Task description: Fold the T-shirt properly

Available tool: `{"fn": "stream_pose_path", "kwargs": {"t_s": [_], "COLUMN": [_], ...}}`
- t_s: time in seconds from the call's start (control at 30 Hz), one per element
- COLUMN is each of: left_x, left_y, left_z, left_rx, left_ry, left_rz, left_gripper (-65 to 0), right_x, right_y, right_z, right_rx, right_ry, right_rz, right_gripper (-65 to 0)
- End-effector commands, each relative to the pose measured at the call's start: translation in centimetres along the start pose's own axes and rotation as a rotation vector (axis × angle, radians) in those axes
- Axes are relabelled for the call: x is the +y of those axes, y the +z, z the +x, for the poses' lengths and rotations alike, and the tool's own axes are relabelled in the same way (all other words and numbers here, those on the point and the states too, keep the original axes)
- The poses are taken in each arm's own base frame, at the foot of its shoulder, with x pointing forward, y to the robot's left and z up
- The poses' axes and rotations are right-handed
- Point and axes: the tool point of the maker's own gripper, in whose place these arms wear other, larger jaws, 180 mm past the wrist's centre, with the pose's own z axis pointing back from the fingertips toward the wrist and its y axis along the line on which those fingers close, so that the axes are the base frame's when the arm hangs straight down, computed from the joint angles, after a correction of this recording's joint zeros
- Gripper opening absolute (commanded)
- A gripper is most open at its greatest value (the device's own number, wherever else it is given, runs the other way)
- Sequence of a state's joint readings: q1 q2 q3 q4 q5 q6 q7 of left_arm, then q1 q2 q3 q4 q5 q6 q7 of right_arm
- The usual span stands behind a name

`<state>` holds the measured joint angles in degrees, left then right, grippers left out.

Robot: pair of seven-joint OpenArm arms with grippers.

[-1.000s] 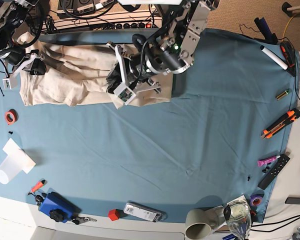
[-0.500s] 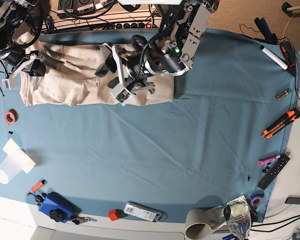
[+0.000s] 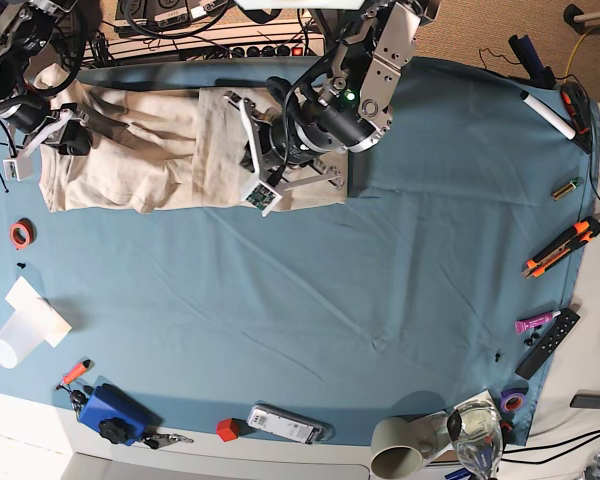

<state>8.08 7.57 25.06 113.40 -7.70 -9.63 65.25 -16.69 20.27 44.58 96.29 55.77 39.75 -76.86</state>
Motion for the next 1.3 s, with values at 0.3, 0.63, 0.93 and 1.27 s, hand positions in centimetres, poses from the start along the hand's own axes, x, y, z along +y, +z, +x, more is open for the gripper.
{"fn": "stream_pose_path", "kwargs": {"t_s": [0.3,0.63,0.93,1.27], "left_x": [-0.1,0.1,-0.5,-0.8], "left_y": [0.9,0.9,0.9,0.9], "left_z": [1.3,0.3,-0.9,-0.9], "left_rx": [-0.047,-0.025,-0.001,-0.002], "left_ry": [0.016,0.010,0.026,0.034], "left_rz": [0.026,0.028,0.014,-0.004], "left_gripper": [-65.0,-65.0,-65.0,-65.0], "right_x": [-1.7,-5.0,-5.3,-9.8], "right_y": [3.9,8.2,8.3,7.4], "right_z": [4.8,5.9,3.9,2.0], "right_rx": [-0.046,-0.138,-0.080,-0.116], "right_ry": [0.151,0.111,0.105,-0.030], "right_rz": [-0.074,-0.224,-0.234,-0.313], "right_gripper": [-49.3,-44.8,-29.5,-29.6]}}
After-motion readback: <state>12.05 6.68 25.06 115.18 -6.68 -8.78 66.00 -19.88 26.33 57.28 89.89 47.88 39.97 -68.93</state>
